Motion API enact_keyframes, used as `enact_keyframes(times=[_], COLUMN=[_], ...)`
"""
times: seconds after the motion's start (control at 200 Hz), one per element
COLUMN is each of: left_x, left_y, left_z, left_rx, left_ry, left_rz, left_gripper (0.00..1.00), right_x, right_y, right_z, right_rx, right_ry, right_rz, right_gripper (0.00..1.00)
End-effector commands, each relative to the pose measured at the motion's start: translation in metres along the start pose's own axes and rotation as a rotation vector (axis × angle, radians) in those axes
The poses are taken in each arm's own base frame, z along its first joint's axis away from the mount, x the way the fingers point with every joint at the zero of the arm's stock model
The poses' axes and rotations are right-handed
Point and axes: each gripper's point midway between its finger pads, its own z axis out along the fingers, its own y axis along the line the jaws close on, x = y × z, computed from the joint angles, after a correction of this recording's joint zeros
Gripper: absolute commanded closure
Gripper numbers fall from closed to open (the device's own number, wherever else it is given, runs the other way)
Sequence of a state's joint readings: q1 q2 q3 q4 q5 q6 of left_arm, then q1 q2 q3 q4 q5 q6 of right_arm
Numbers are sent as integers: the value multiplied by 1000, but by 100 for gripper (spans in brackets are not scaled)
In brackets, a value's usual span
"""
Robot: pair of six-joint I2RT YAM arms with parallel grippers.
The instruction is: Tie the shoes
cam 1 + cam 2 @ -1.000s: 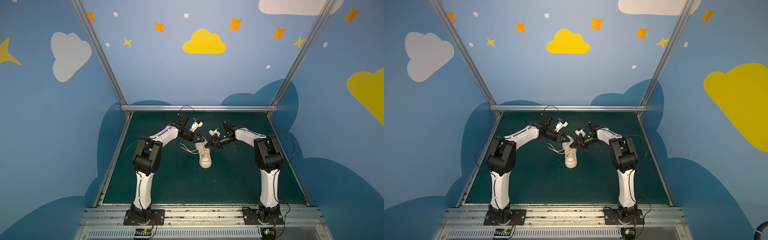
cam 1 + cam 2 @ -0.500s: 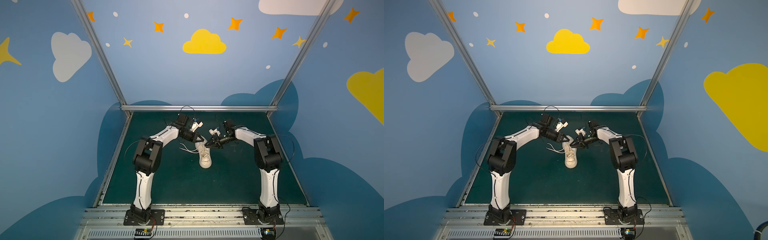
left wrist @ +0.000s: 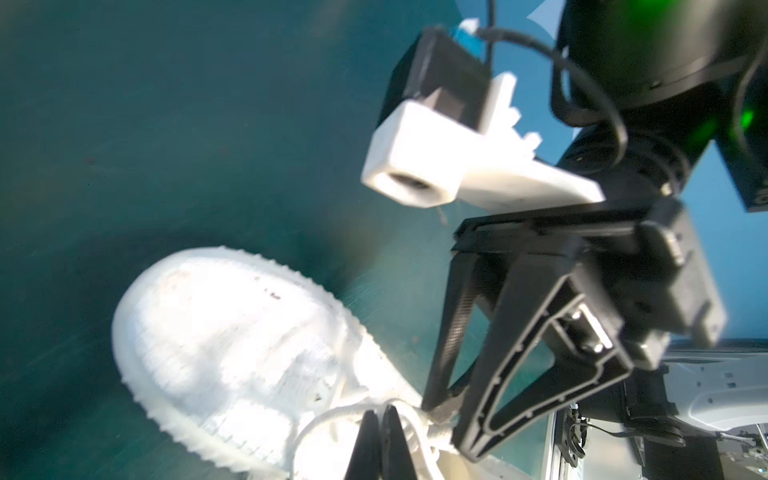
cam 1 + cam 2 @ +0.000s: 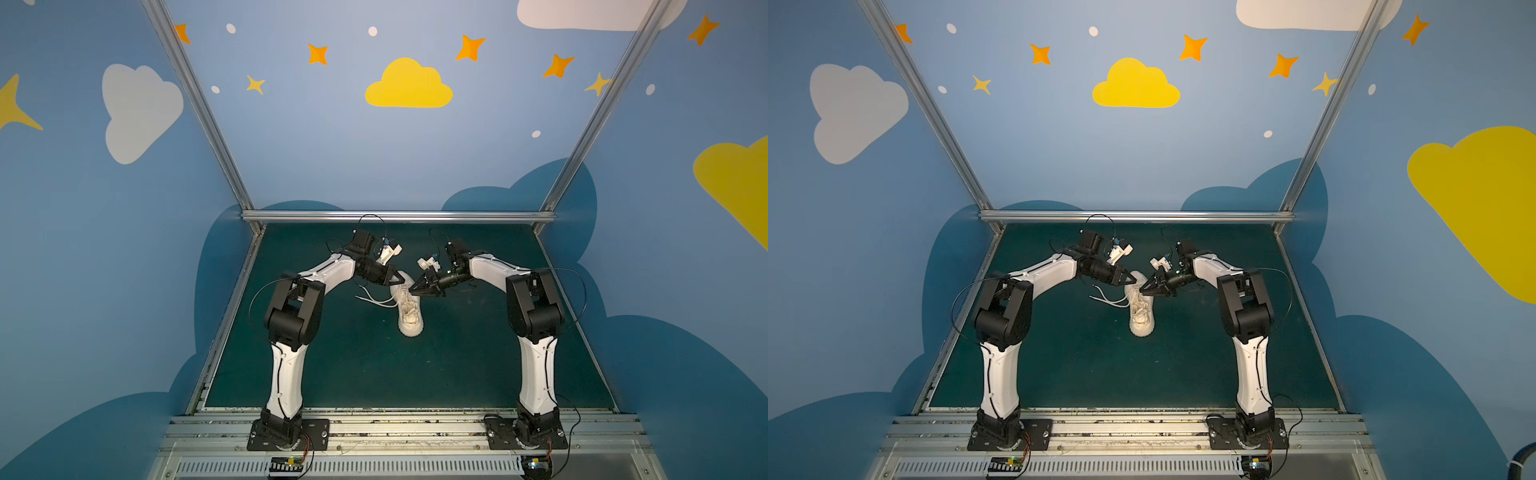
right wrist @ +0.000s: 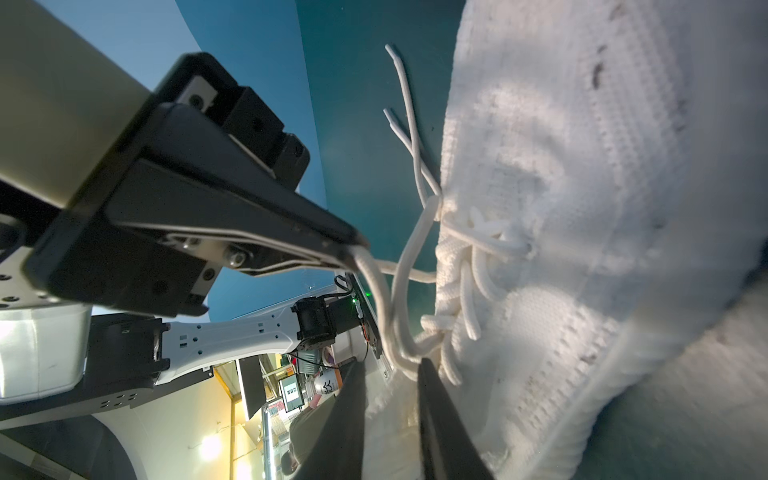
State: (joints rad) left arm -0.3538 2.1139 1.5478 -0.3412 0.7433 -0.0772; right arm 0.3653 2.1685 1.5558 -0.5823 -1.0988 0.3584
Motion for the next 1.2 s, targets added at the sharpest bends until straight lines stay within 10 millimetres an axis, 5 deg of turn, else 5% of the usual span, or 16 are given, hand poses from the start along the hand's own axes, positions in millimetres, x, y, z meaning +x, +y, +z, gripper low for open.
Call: enact_keyframes(times=[0.0, 0.501, 0.666, 0.826, 1.191], left_x=[-9, -14, -15, -20, -27], left_y=[-4, -11, -13, -17, -31], left_z=[-10, -19, -21, -23, -12], left_rx=[-9, 4, 3, 6, 38], left_ry=[-40, -72, -75, -90, -103], left_rz=[8, 17, 21, 22, 40], left_gripper=[97, 97, 97, 97, 97], right_x=[0, -14, -16, -7, 17], right_y=[-2, -13, -9, -7, -3], right_z=[2, 14, 14, 12, 3], right_rx=[1, 1, -14, -22, -22], right_ry=[1, 19, 16, 11, -1], right_rz=[-8, 3, -2, 3, 6], right_gripper=[76, 77, 87, 100, 100])
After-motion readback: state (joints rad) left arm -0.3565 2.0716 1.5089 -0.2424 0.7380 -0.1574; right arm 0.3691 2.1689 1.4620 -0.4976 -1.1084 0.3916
